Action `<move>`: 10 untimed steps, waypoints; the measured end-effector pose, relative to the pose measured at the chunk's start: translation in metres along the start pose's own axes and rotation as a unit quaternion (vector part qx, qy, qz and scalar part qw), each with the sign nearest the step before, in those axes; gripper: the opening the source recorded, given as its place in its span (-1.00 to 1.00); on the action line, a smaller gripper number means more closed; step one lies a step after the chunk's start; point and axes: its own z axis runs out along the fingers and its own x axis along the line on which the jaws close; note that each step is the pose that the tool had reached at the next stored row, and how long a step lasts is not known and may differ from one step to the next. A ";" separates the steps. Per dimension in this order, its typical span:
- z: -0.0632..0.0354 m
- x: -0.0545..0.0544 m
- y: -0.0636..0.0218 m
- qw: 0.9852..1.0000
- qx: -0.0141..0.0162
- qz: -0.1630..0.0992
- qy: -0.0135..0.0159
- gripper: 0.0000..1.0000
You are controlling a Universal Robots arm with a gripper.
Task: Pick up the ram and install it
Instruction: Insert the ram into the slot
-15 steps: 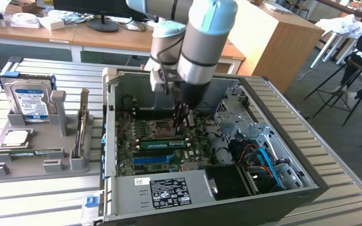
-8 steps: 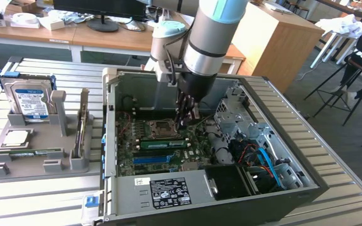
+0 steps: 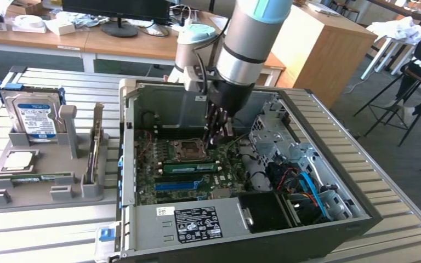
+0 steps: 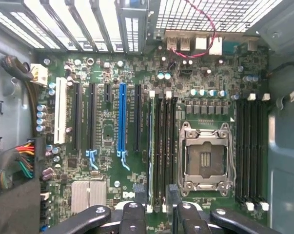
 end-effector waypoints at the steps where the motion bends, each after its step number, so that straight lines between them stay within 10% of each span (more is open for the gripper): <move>1: -0.0041 0.000 0.0002 1.000 0.000 0.000 0.000 -0.38; 10: -0.0279 -0.001 0.0010 1.000 0.000 0.000 0.000 -0.38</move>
